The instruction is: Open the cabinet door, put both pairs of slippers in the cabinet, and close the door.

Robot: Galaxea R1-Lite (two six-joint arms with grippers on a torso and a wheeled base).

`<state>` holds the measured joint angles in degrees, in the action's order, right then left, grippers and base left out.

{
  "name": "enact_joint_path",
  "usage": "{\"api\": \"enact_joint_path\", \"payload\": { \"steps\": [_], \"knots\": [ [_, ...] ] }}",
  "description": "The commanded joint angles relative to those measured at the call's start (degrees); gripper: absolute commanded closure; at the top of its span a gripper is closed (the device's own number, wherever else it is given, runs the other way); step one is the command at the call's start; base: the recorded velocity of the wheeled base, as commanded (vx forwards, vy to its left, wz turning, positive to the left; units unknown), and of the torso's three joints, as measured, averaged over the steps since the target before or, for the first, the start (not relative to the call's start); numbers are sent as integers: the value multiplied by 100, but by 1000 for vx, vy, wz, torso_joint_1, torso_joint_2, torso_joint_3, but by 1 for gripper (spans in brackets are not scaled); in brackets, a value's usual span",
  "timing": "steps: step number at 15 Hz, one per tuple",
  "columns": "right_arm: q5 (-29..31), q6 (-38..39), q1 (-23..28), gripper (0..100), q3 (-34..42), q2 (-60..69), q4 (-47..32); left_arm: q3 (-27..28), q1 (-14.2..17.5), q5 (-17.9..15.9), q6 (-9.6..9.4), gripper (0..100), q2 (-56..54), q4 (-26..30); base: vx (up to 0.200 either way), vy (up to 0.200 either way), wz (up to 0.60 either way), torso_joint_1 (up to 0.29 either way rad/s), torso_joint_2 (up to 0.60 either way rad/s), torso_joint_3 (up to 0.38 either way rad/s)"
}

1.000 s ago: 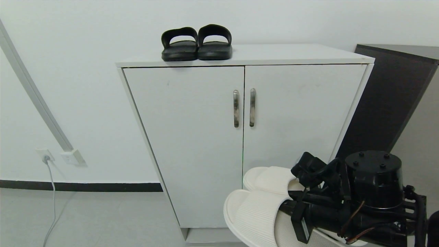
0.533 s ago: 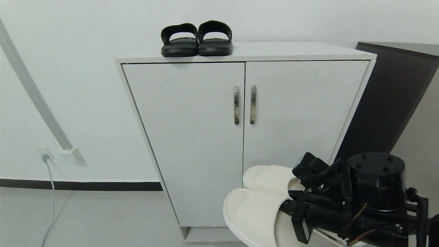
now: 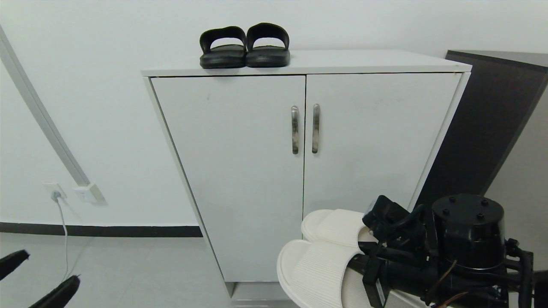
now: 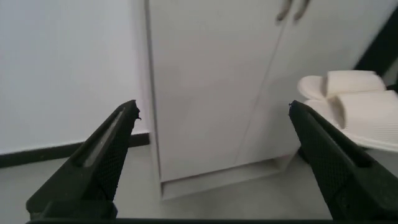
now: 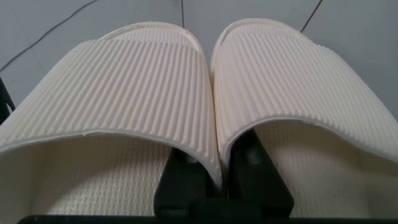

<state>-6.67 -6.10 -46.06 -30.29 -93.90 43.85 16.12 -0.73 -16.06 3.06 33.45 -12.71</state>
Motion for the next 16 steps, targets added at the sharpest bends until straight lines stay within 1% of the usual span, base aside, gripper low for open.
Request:
{"api": "enact_joint_path", "payload": {
  "steps": [1, 2, 3, 5, 7, 8, 9, 10, 11, 12, 13, 16],
  "knots": [
    [-1, -6, -9, 100, 6, -14, 1, 331, -173, -495, -77, 0, 1366, -539, 0, 0, 0, 0, 0, 0],
    [-1, -6, -9, 100, 6, -14, 1, 375, -305, -513, -77, 0, 1603, -671, 0, 0, 0, 0, 0, 0],
    [-1, -6, -17, 100, 15, -14, 1, 419, -542, -495, -121, 0, 1937, -812, 0, 0, 0, 0, 0, 0],
    [-1, -6, -17, 100, 15, -14, 10, 656, -990, -504, -86, 0, 2324, -899, 0, 0, 0, 0, 0, 0],
    [-1, -6, -9, 100, 6, -5, 18, 1113, -1474, -539, -77, 0, 2807, -899, 0, 0, 0, 0, 0, 0],
    [-1, 3, 0, 100, 15, -5, 27, 1385, -1825, -539, -86, 0, 3088, -926, 0, 0, 0, 0, 0, 0],
    [-1, 3, 0, 100, 15, -5, 27, 1605, -2080, -539, -77, 0, 3317, -1022, 0, 0, 0, 0, 0, 0],
    [-1, 3, 0, 100, 15, -5, 27, 1807, -2335, -539, 2, 0, 3633, -1216, 0, 0, 0, 0, 0, 0],
    [-1, 3, 9, 100, 6, -5, 27, 1922, -2678, -539, 195, 0, 3809, -1348, 0, 0, 0, 0, 0, 0],
    [-1, 3, 9, 100, 15, -5, 27, 2071, -2959, -539, 344, 0, 3941, -1374, 0, 0, 0, 0, 0, 0],
    [-1, 12, 9, 100, 24, 4, 27, 2238, -3056, -539, 371, 0, 4108, -1374, 0, 0, 0, 0, 0, 0],
    [-10, -6, -17, 100, 76, -14, 27, 2634, -3082, -548, 380, 0, 4486, -1453, 0, 0, 0, 0, 0, 0]
  ]
}}
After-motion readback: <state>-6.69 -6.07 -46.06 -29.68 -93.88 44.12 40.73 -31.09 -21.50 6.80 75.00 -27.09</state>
